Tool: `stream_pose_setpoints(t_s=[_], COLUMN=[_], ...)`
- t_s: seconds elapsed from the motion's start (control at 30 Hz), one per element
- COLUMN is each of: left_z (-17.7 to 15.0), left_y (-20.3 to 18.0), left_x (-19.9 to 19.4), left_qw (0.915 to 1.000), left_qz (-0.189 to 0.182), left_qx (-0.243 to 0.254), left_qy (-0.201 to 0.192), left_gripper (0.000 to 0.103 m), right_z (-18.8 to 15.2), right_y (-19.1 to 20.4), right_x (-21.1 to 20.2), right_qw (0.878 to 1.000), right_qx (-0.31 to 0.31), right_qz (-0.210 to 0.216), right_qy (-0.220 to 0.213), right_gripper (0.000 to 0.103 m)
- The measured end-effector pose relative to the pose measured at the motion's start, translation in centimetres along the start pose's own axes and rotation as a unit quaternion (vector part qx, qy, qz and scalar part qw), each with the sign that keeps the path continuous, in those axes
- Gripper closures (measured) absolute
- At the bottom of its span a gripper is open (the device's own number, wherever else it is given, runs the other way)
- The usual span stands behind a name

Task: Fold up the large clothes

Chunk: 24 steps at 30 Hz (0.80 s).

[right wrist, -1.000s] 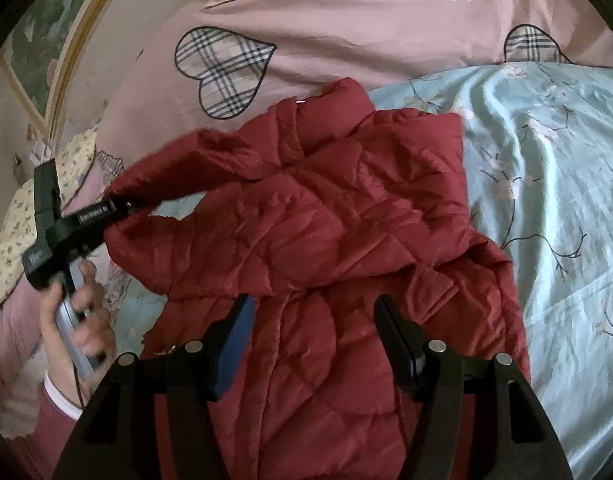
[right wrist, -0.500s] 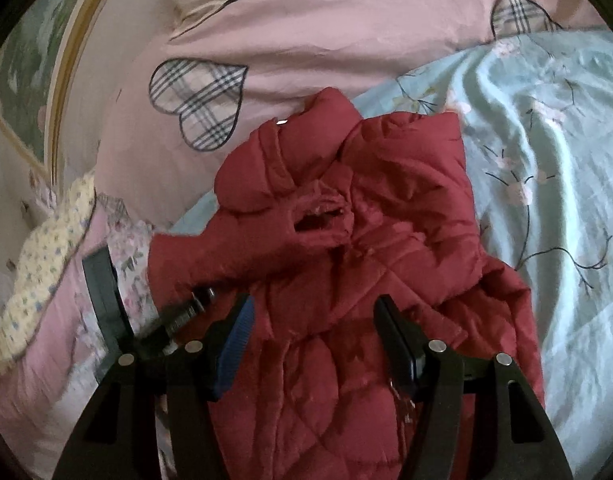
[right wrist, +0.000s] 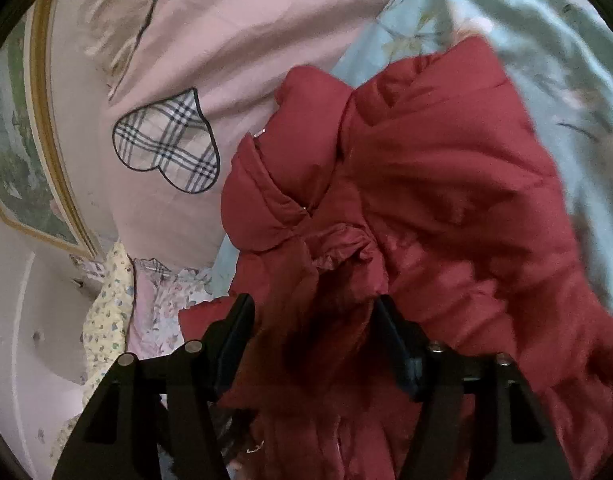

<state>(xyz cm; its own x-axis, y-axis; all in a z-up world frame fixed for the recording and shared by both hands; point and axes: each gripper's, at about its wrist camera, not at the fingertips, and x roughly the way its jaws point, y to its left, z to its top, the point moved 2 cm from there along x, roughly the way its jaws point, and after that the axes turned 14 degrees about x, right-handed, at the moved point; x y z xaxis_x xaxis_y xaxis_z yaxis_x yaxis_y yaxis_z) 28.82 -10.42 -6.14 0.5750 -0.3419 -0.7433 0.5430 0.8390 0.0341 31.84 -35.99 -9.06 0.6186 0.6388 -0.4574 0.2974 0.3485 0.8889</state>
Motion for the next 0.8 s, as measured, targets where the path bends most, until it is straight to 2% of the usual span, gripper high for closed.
stream_pose_setpoints(t_s=[0.03,0.07,0.27,0.33,0.47,0.6,0.8], left_z=[0.0,0.0,-0.5,-0.8,-1.4,-1.0,0.7], left_y=[-0.1,-0.3,-0.5,-0.3,0.9,3.7,8.4], left_x=[-0.1,-0.2,-1.9,-2.7,-4.2,-5.1,-4.4], left_qw=[1.0,0.9999,0.999,0.9988,0.9987,0.9993,0.9986], left_qz=[-0.004,-0.006,-0.039,-0.046,-0.052,-0.033,0.009], left_qx=[0.004,0.01,0.018,0.018,0.006,-0.014,-0.05], left_qy=[0.002,0.005,0.01,0.008,0.001,-0.008,-0.013], left_gripper=[0.049,0.045,0.023,0.02,0.02,0.02,0.02], right_z=[0.1,0.1,-0.1,0.0,0.0,-0.5,-0.3], right_y=[0.1,0.1,1.0,1.4,2.9,3.8,1.5], right_x=[0.4,0.6,-0.2,-1.0,-3.8,-6.7,-6.1], right_qw=[1.0,1.0,0.999,0.999,0.994,0.976,0.961], right_qx=[-0.002,-0.002,-0.022,-0.034,-0.074,-0.139,-0.168], right_qz=[-0.006,-0.01,-0.015,-0.016,-0.028,-0.079,-0.155], right_qy=[0.002,0.004,-0.022,-0.037,-0.082,-0.145,-0.157], right_gripper=[0.081,0.089,0.095,0.095,0.096,0.098,0.1])
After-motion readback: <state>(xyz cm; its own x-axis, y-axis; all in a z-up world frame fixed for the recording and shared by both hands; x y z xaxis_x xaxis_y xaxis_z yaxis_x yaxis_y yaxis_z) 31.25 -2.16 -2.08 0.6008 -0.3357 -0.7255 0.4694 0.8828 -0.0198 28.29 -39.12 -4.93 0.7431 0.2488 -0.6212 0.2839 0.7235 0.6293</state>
